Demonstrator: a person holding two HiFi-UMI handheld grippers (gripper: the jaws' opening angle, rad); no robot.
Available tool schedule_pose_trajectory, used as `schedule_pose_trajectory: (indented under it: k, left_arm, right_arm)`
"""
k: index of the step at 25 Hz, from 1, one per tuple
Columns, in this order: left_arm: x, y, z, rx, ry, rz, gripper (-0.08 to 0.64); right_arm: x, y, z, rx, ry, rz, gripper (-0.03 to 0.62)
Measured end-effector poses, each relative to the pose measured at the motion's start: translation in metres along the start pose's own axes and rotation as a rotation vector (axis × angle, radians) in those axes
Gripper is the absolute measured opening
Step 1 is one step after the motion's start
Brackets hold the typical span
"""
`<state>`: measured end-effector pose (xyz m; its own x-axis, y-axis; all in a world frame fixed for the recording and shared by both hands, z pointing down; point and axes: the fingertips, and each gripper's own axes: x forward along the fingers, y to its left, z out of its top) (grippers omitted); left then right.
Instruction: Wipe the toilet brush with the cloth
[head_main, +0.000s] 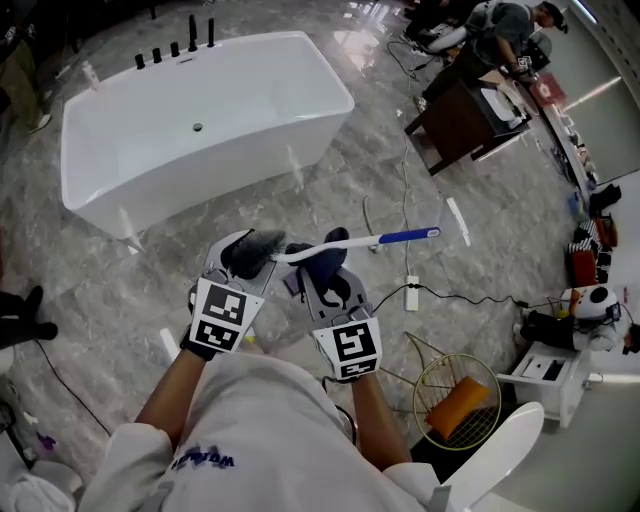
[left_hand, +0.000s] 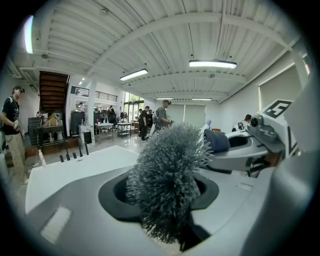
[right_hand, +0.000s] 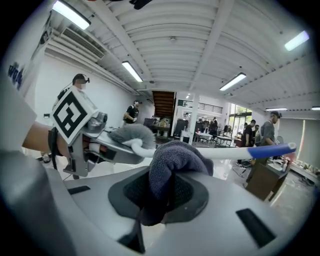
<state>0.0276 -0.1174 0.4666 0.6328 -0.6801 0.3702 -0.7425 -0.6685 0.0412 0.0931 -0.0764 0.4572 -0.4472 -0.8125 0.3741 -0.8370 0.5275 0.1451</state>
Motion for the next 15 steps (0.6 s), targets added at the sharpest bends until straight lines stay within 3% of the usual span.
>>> schedule_pose_trajectory:
  k: [8, 15]
  left_arm:
    - [-0.009, 0.021, -0.014, -0.042, 0.019, -0.005, 0.200]
    - [-0.023, 0.040, -0.022, -0.038, 0.029, 0.024, 0.200]
  right_arm:
    - [-0.028, -0.097, 0.009, 0.050, -0.012, -0.199, 0.063]
    - [-0.046, -0.134, 0.007, 0.078, -0.020, -0.304, 0.063]
